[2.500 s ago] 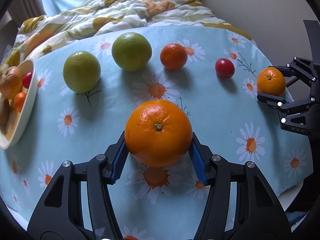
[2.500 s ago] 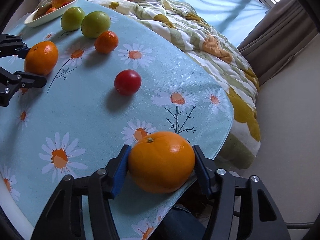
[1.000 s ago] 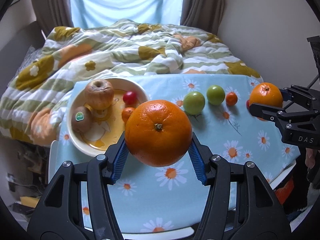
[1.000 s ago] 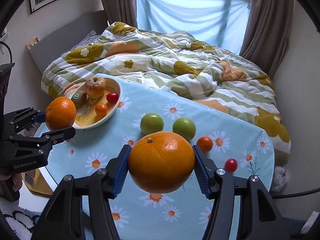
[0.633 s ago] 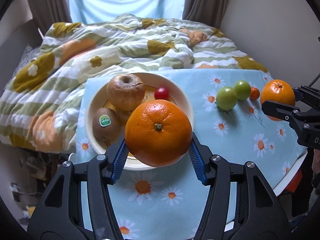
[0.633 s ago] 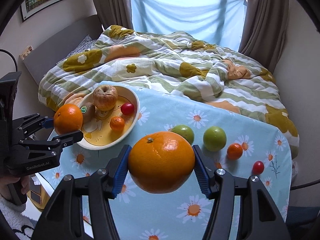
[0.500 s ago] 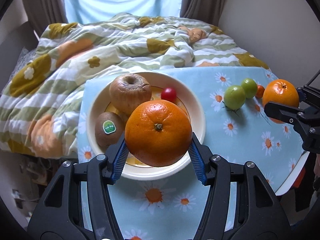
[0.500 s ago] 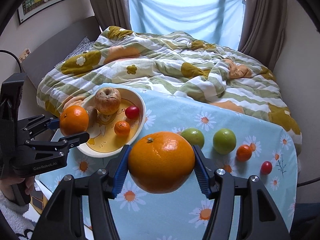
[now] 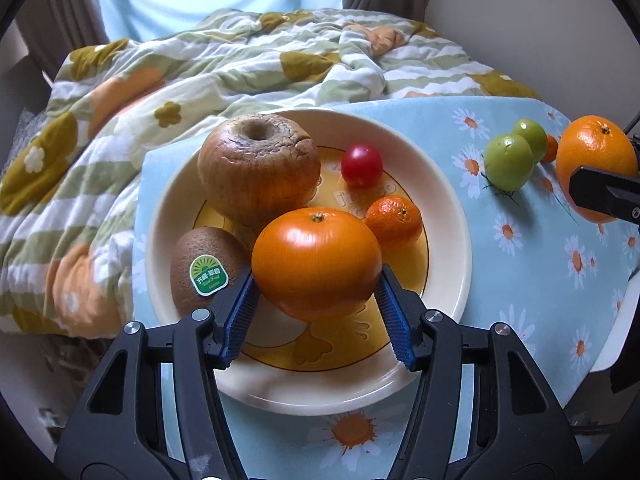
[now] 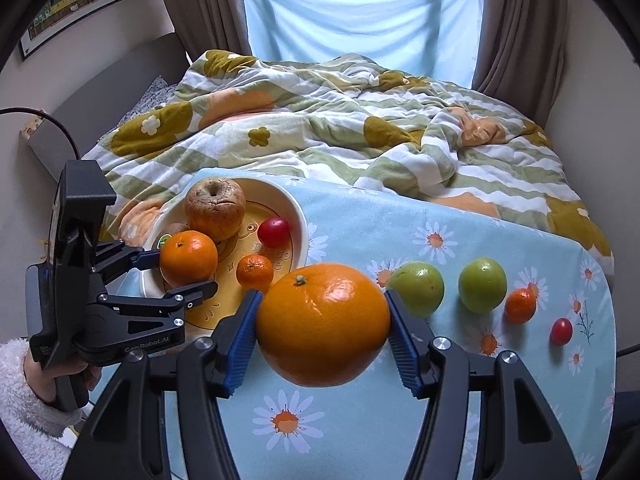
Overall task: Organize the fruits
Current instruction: 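Carry the orange onto the white plate with the left gripper while the right gripper carries its orange, then open the left gripper on the plate while the right gripper lowers and releases its orange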
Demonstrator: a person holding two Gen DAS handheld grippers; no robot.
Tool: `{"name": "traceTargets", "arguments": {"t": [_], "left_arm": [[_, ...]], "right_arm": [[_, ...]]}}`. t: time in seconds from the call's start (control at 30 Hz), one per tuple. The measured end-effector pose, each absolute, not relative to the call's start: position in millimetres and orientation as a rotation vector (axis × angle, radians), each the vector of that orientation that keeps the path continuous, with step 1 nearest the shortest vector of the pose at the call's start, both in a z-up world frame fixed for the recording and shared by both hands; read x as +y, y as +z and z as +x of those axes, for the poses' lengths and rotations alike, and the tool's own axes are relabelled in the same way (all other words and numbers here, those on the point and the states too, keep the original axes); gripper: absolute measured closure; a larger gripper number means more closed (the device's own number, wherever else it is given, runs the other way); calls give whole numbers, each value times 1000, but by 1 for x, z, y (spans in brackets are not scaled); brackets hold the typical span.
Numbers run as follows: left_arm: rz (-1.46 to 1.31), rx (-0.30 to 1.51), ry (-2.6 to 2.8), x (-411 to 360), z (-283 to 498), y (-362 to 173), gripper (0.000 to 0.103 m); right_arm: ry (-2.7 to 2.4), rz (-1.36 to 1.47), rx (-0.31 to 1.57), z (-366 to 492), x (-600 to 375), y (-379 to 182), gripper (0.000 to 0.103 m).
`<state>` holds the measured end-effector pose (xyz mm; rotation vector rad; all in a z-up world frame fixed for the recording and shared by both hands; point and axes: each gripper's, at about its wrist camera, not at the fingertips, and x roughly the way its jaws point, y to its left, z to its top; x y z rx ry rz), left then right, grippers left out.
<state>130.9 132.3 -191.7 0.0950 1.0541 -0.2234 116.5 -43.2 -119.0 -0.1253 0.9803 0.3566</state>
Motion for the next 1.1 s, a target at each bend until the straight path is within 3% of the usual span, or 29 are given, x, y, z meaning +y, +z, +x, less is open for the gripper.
{"name": "traceTargets", "arguments": {"t": [0.07, 0.1, 0.13, 0.57, 1.1], "left_arm": [[84, 1045, -239, 131, 130, -189, 23], [74, 1035, -249, 131, 130, -186, 7], [71, 1020, -249, 130, 128, -182, 0], [30, 1018, -170, 149, 96, -160, 0], [-39, 1062, -82, 168, 54, -167, 0]], "right_arm": [[352, -125, 983, 119, -46, -119, 47], [350, -122, 984, 121, -47, -119, 47], [349, -118, 983, 122, -48, -117, 47], [451, -140, 978, 128, -30, -109, 47], [660, -167, 1041, 134, 40, -162, 47]]}}
